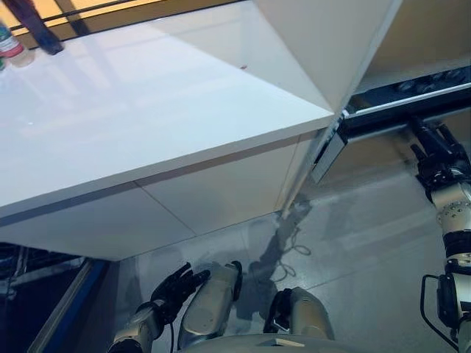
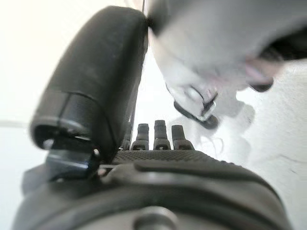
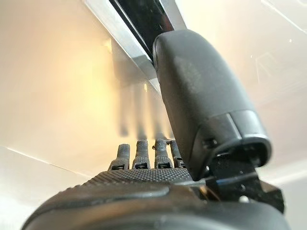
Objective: Put drinks into fridge and close the fridge
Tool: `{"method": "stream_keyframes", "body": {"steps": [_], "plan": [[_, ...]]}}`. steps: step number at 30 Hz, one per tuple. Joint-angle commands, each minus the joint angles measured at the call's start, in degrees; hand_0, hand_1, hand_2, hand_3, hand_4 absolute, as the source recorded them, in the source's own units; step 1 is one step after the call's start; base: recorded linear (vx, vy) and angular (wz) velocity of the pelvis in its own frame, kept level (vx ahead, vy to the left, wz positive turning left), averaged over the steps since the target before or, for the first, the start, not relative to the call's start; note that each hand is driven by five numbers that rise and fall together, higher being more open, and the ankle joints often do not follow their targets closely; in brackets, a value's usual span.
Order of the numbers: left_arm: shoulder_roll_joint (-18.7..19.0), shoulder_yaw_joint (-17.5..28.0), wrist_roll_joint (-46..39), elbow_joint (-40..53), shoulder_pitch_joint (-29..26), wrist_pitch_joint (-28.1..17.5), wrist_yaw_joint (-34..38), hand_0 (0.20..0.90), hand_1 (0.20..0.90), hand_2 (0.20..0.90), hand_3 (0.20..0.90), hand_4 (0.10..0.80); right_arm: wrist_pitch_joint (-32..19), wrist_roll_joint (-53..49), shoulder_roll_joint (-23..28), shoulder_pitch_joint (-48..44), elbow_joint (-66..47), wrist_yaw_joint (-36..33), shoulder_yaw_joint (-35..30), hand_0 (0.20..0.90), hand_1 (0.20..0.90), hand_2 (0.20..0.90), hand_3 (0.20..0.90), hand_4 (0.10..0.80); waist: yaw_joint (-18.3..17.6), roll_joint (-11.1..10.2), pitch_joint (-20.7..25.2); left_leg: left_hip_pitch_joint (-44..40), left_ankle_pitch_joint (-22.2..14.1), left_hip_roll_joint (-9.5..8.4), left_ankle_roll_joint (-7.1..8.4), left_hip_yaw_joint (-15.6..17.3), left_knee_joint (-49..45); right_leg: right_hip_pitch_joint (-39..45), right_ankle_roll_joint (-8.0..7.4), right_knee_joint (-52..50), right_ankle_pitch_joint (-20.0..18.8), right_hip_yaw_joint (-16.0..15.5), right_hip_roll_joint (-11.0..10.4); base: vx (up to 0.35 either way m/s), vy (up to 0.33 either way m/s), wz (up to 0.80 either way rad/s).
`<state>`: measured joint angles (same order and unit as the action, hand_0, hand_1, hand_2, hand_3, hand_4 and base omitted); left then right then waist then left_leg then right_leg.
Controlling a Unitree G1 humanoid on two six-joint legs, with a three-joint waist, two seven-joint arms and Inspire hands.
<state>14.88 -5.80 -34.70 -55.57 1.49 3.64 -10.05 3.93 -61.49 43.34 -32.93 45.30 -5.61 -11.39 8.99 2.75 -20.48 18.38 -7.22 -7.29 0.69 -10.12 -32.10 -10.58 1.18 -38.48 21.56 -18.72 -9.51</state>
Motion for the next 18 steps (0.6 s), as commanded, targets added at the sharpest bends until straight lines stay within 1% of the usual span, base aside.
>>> {"method": "stream_keyframes", "body": {"steps": [1,5,9,13,15,18], "plan": [[3.6,-0.6,1.5,1.9,5.9,-1.1,-0.9,0.9,0.9,0.9,0.9,0.8,-4.0,-0.5,-1.2,-5.2,-2.9,4.1,2.2,0.9,0.9,0.9,0.9,0.8,3.8,0.2,1.9,-5.4,-0.5,1.06,-2.56,0.4,10.0,0.1,2.64,-0.1,-2.0,2.2,2.6,0.009,-0.039,0.23],[3.8,-0.1,2.7,1.6,5.9,-1.3,-1.6,0.9,0.9,0.9,0.9,0.8,-5.9,0.8,-1.9,-5.3,-3.1,3.3,2.1,0.9,0.9,0.9,0.9,0.8,4.0,0.4,1.9,-5.9,0.9,1.88,-1.81,-0.6,12.2,1.0,2.74,2.3,-2.6,1.9,3.3,-0.014,-0.051,0.19],[3.6,0.0,4.4,1.1,5.6,-1.4,-2.3,0.9,0.9,0.9,0.9,0.8,-7.5,1.2,-2.5,-4.6,-4.1,2.6,2.3,0.9,0.9,0.9,0.9,0.8,3.3,0.0,2.1,-6.5,1.0,2.35,-1.53,-0.1,12.9,2.0,2.7,5.3,-3.6,2.0,4.1,-0.032,-0.04,0.09],[3.5,-0.4,5.1,1.1,5.3,-1.4,-2.6,0.9,0.9,0.9,0.9,0.8,-7.8,1.4,-4.2,-2.7,-6.0,2.6,2.4,0.9,0.9,0.9,0.9,0.8,1.9,-0.8,2.7,-7.8,0.4,2.58,-1.71,1.4,13.4,3.2,2.16,9.0,-5.2,3.1,5.2,-0.044,-0.017,-0.08],[3.1,-0.8,5.5,1.2,4.7,-1.1,-2.2,0.9,0.9,0.9,0.9,0.8,-6.6,2.6,-6.6,0.4,-8.4,3.4,3.5,0.9,0.9,0.9,0.9,0.8,0.1,-1.6,3.5,-9.2,0.1,2.94,-2.03,3.1,14.3,4.2,1.54,12.6,-6.9,4.7,6.0,-0.08,0.009,-0.26],[2.5,-0.8,5.6,1.2,4.2,-1.3,-2.0,0.9,0.9,0.9,0.9,0.8,-4.8,5.2,-9.5,5.8,-11.3,5.2,5.0,0.9,0.9,0.9,0.9,0.8,-2.1,-2.5,4.9,-11.0,0.2,3.59,-2.12,5.8,16.4,5.3,0.49,16.9,-9.0,6.5,6.6,-0.088,0.038,-0.45]]}}
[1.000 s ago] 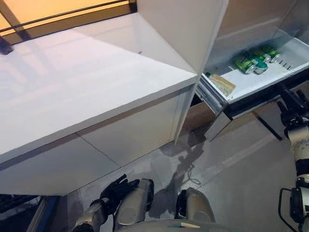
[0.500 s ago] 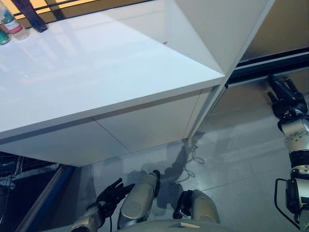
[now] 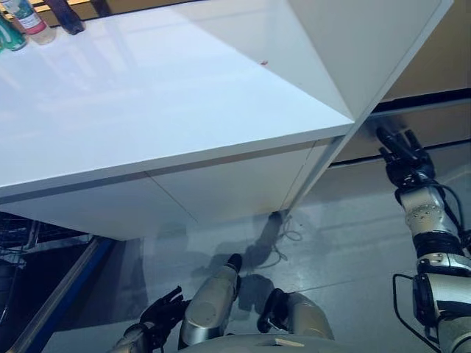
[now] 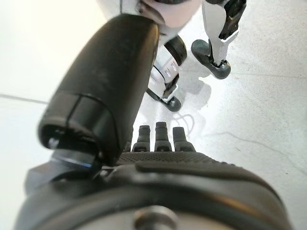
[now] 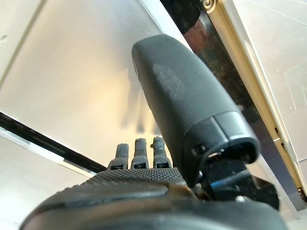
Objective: Put drinks into fridge and close the fridge
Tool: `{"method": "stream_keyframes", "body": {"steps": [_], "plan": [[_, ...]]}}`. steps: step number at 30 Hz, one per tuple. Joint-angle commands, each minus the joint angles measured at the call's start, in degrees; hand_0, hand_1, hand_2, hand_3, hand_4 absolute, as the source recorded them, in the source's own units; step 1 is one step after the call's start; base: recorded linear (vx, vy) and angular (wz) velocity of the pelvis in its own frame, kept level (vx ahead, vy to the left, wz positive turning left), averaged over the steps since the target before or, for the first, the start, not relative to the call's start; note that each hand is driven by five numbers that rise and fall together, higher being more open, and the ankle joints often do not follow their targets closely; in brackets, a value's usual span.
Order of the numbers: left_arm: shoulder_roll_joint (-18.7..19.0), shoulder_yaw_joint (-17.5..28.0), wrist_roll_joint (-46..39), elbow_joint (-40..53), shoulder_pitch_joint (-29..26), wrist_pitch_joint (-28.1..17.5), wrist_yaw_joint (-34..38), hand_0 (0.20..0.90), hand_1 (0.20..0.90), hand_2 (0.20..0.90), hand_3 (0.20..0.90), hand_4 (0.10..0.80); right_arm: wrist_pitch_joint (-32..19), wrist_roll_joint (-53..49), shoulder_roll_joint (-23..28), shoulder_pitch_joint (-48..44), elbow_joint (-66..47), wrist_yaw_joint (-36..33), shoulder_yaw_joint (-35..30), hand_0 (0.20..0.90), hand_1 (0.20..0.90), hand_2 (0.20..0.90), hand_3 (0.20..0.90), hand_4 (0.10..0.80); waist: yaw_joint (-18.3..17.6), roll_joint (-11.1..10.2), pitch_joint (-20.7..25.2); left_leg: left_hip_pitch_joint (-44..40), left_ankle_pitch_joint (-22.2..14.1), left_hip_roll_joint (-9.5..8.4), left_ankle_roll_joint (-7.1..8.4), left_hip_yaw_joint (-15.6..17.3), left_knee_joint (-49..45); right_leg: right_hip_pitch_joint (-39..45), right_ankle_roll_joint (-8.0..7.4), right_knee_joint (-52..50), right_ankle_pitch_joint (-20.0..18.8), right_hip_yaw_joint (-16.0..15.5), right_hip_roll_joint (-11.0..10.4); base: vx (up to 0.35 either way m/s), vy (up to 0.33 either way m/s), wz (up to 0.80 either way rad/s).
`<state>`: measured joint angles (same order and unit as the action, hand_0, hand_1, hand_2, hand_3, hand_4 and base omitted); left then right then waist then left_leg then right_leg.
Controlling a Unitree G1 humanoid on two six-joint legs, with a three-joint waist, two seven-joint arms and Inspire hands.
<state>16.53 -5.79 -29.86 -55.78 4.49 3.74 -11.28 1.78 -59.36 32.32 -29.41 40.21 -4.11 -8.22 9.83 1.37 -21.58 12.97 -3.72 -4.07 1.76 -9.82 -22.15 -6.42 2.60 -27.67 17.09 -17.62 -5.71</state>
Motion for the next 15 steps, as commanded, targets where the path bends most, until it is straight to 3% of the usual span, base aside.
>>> {"method": "stream_keyframes", "body": {"steps": [1,7,15], "plan": [[0.6,-0.7,0.5,1.5,0.9,-1.4,-0.3,0.9,0.9,0.9,0.9,0.8,-2.4,3.9,0.3,4.8,-7.7,4.5,2.7,0.9,0.9,0.9,0.9,0.8,-3.9,-1.3,6.8,-6.0,-2.8,0.65,-3.18,6.5,7.7,1.4,-1.33,7.9,-5.5,6.0,3.1,-0.094,0.044,-0.45],[-0.6,0.3,2.2,3.3,0.7,-0.5,1.2,0.9,0.9,0.9,0.9,0.8,-0.4,11.4,-6.9,21.5,-10.0,11.5,5.1,0.9,0.9,0.9,0.9,0.8,-8.3,-2.6,10.8,-10.8,-1.4,1.61,-2.92,11.2,15.0,4.3,-3.98,16.4,-9.2,8.8,4.0,-0.094,0.045,-0.49],[0.1,-0.4,7.5,-1.0,-3.9,0.4,-0.8,0.9,0.9,0.9,0.9,0.8,7.1,23.6,-13.7,28.0,11.1,19.2,10.5,0.9,0.9,0.9,0.9,0.8,-10.9,-2.3,14.5,-16.0,-0.5,1.73,-2.69,13.8,20.6,8.2,-5.25,22.3,-11.7,10.0,5.0,-0.118,0.048,-0.34]]}}
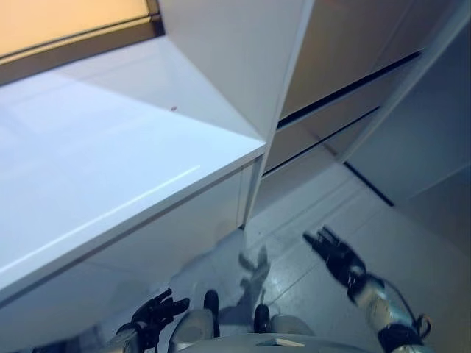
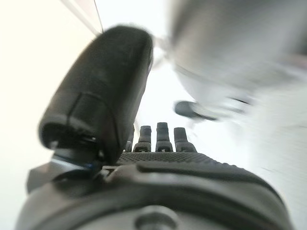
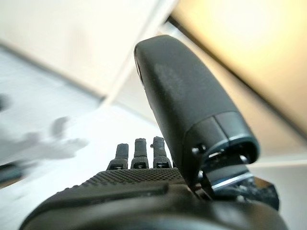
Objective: Put drinks into fridge and close the fridge
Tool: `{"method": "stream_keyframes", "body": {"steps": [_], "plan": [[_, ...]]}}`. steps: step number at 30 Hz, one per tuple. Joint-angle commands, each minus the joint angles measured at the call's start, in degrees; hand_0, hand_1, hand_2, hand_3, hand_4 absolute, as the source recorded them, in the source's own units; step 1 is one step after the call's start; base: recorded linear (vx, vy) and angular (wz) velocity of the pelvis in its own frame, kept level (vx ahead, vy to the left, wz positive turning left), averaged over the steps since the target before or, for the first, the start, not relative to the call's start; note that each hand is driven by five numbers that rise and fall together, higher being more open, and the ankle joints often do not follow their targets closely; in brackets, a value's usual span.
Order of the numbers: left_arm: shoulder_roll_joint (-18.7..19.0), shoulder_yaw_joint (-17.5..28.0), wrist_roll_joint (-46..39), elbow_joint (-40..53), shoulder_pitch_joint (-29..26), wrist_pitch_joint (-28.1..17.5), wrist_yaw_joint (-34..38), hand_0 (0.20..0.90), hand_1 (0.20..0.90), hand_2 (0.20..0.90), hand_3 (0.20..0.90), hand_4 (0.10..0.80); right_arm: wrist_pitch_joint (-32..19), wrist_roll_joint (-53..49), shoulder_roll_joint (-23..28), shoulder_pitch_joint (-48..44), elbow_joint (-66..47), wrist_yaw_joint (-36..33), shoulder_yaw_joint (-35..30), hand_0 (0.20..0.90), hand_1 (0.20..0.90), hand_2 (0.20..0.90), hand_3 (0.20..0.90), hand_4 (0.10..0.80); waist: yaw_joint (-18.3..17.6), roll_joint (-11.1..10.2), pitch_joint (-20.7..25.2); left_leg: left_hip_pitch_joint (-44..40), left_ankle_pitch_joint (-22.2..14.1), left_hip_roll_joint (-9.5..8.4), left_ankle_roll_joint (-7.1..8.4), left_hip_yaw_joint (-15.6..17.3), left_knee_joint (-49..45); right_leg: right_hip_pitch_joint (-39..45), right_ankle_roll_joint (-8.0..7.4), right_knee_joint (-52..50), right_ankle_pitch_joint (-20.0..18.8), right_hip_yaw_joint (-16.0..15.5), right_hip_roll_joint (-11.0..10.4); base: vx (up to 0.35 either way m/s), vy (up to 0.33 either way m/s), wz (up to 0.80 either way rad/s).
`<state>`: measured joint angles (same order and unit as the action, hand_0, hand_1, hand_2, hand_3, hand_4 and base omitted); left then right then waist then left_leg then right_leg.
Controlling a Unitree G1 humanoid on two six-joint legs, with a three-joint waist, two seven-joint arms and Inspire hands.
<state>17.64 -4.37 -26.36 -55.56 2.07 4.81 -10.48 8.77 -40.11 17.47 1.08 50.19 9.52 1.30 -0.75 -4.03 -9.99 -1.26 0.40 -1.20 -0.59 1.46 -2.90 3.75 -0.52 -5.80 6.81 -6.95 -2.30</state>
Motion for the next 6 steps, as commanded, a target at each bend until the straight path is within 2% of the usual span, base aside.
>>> {"method": "stream_keyframes", "body": {"steps": [1,5,6], "plan": [[-1.1,-2.1,4.9,-1.8,-1.9,-0.7,-2.0,0.9,0.9,0.9,0.9,0.8,0.6,4.1,0.6,-2.4,3.4,5.2,1.3,0.9,0.9,0.9,0.9,0.8,-0.4,3.1,3.1,-2.0,-4.7,-1.17,-0.34,2.6,1.3,-1.7,-2.19,0.8,-1.5,-0.7,1.6,-0.082,0.047,-0.1],[-2.1,-3.4,6.1,-4.8,-2.6,-1.6,-2.9,0.9,0.9,0.9,0.9,0.8,2.2,7.7,-1.1,-1.7,12.3,6.9,1.0,0.9,0.9,0.9,0.9,0.8,-0.7,3.4,3.8,-2.9,-5.2,-1.36,-0.47,3.2,1.4,-0.7,-2.24,1.9,-1.9,-0.6,1.8,-0.038,0.039,-0.08],[-2.6,-3.4,6.4,-5.9,-2.4,-1.9,-2.5,0.9,0.9,0.9,0.9,0.8,2.6,6.0,-2.0,-1.3,14.9,5.6,0.3,0.9,0.9,0.9,0.9,0.8,-0.9,3.6,4.0,-3.1,-5.2,-1.45,-0.58,3.1,1.4,-0.6,-2.28,1.9,-1.9,-0.4,1.8,-0.008,0.031,-0.06]]}}
